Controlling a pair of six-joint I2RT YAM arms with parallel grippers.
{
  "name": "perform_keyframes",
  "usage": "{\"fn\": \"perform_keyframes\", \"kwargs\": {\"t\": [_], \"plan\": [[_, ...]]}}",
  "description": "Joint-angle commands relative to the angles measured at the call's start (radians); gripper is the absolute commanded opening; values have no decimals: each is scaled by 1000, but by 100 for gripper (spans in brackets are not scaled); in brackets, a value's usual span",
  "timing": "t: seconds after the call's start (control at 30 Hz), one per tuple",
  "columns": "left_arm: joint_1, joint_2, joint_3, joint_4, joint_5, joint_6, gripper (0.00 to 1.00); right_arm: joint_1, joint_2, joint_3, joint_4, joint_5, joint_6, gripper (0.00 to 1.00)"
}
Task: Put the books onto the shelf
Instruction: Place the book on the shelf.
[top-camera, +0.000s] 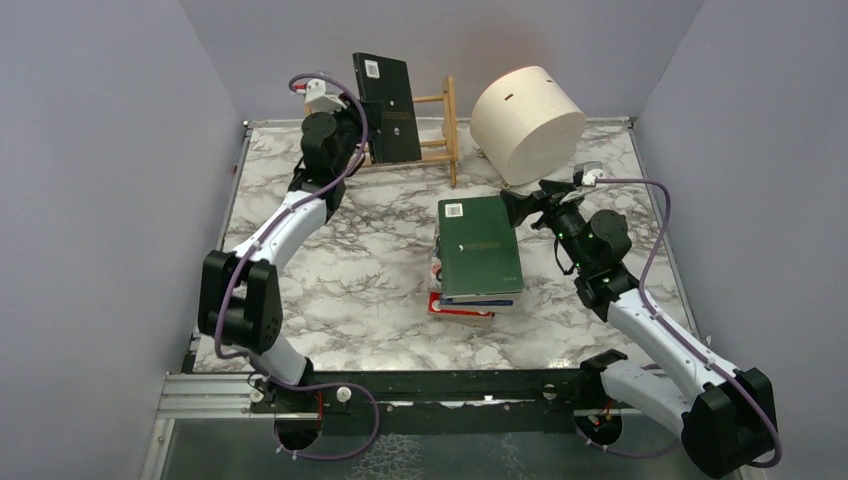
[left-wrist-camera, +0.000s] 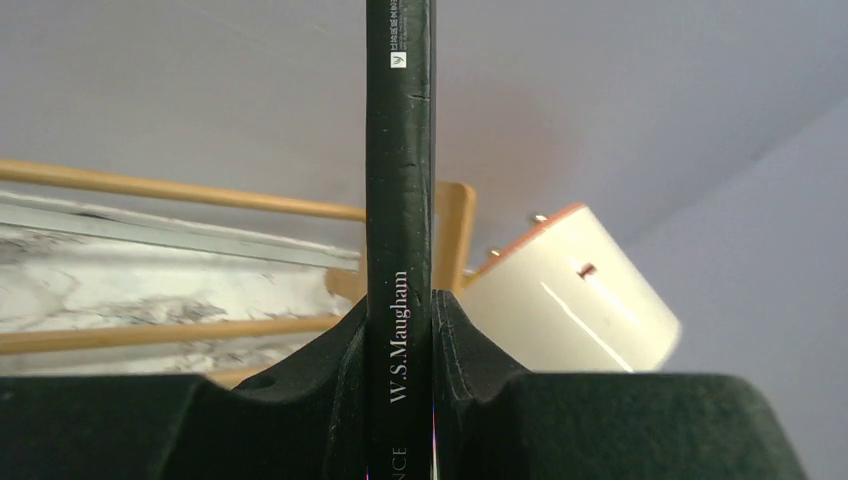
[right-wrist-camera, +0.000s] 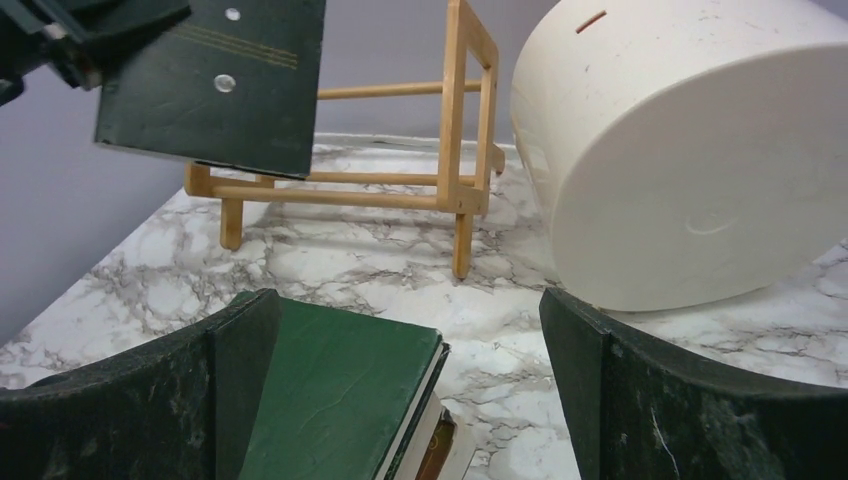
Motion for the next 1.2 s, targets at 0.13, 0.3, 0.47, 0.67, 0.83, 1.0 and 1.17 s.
{"fn": "perform_keyframes", "kwargs": {"t": [0.13,0.3,0.47,0.67,0.83,1.0,1.17], "plan": [[-102,283,364,87,-342,249,0,6,21,22,-9,42,-11,100],[-152,460,552,87,-415,336,0,6,0,13,-3,35,-8,100],[-189,557,646,94,-471,409,0,6,2,14,-2,38,-11,100],[-218,624,688,108,-538,442,0,5,23,17,-1,32,-8,100],[-237,663,710,133,-574,464,0,5,23,19,-5,40,-11,100],[-250,700,745,147,-598,500,0,5,19,16,-5,36,-11,100],[-262,735,777,161,-629,522,0,5,25,20,-6,35,-9,100]]}}
